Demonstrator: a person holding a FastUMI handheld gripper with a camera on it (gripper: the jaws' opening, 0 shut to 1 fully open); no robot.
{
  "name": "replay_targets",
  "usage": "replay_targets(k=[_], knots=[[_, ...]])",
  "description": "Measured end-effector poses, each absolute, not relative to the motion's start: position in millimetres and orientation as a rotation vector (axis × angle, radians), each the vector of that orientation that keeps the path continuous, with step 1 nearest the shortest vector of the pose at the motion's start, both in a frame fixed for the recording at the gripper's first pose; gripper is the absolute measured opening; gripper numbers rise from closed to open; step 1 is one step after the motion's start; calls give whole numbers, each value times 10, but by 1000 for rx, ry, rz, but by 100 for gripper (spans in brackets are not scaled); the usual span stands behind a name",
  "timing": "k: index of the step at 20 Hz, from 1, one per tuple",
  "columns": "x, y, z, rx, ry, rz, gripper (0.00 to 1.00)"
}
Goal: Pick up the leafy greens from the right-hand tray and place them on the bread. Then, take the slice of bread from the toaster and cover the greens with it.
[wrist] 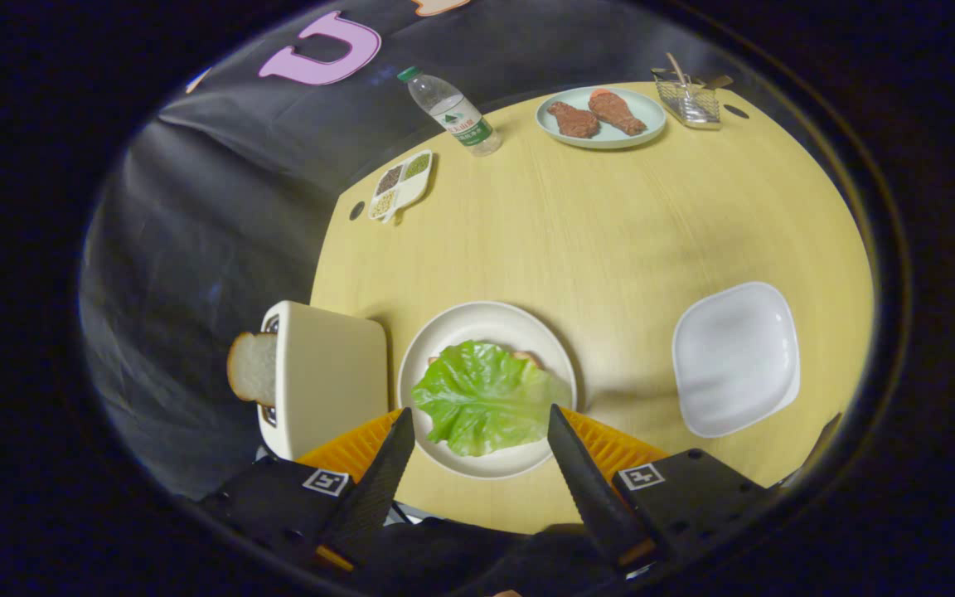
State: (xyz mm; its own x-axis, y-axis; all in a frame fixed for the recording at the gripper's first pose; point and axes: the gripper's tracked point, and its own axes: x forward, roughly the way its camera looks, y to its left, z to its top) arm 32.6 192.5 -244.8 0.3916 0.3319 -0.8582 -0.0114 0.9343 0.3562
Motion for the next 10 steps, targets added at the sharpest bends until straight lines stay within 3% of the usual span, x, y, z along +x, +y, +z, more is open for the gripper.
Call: replay_targets(k=[10], knots=[[203,2923,-1690,615,1273,213,100]])
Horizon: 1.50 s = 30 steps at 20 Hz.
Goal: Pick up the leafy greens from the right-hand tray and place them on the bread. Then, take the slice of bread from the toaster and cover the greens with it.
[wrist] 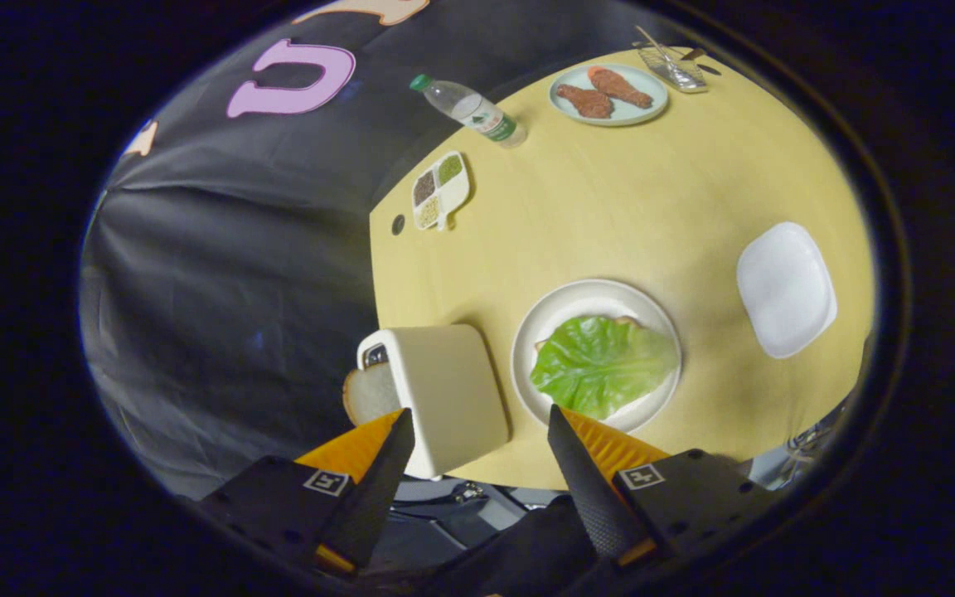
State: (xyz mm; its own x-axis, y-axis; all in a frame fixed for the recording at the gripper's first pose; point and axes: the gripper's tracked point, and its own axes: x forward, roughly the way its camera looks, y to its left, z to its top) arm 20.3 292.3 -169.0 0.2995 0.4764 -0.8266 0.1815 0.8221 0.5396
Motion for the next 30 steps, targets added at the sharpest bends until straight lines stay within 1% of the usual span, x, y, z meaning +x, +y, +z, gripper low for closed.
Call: replay_targets(k=[4,7,10,16,22,25,28,30], knots=[[39,3455,-1659,585,1386,247,100],[-15,3828,-1603,547,1431,288,100],[58,4162,-1619,491,1435,308,100],[283,4577,-1872,419,1442,277,100],[431,4706,-2247,342,1441,242,99],[440,4663,-2321,308,1443,241,85],[455,4587,-2368,280,1449,227,60],[442,4557,-2380,263,1462,243,44]])
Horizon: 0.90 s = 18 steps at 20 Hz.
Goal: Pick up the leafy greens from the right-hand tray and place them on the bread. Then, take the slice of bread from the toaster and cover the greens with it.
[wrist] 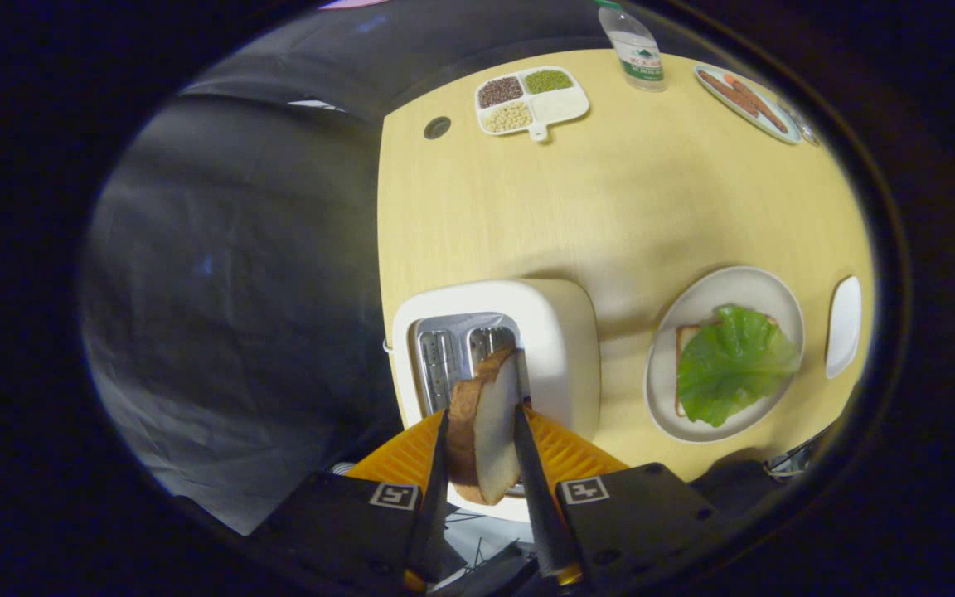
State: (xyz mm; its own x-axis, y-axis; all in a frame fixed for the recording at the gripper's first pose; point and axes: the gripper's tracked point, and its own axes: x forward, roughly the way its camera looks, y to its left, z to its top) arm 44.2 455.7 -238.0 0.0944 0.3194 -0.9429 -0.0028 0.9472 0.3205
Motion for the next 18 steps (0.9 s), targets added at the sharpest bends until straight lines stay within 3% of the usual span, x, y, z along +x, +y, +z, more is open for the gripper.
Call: replay_targets(k=[2,9,18], knots=[[434,4478,-2415,238,1462,223,27],[434,4408,-2380,221,1445,240,9],[479,4278,-1976,334,1399,272,9]])
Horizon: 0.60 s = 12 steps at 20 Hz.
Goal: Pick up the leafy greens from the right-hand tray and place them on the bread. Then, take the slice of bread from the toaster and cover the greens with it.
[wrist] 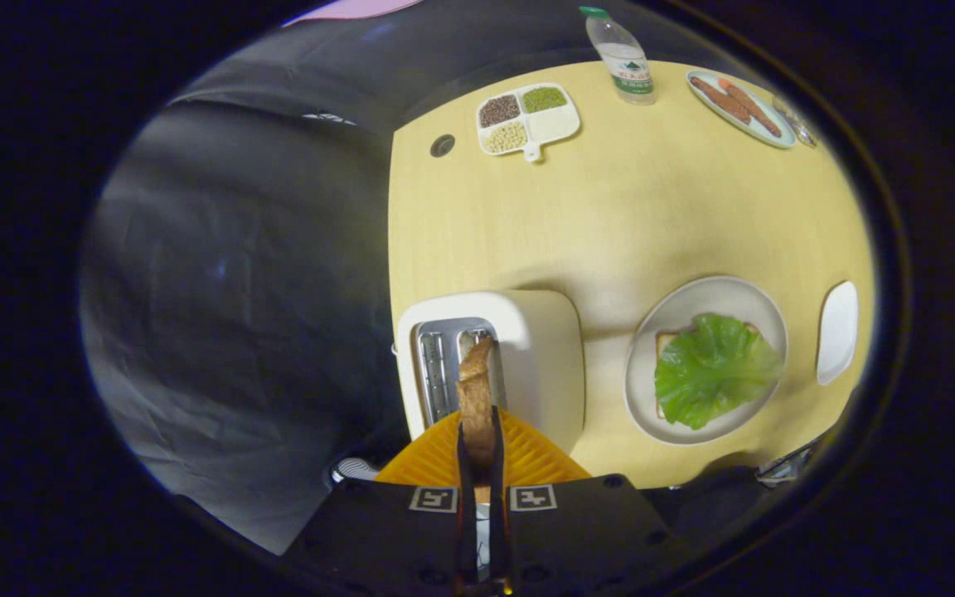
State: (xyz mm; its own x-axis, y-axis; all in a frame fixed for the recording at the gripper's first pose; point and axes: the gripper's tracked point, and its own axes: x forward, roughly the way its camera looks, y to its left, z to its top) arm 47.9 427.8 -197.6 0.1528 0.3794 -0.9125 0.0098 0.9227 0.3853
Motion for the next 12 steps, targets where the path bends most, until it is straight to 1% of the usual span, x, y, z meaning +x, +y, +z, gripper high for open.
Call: replay_targets(k=[5,8,12], knots=[[619,3971,-1482,476,1316,324,9],[716,3619,-1264,566,1265,316,9],[769,3119,-1159,673,1216,292,9]])
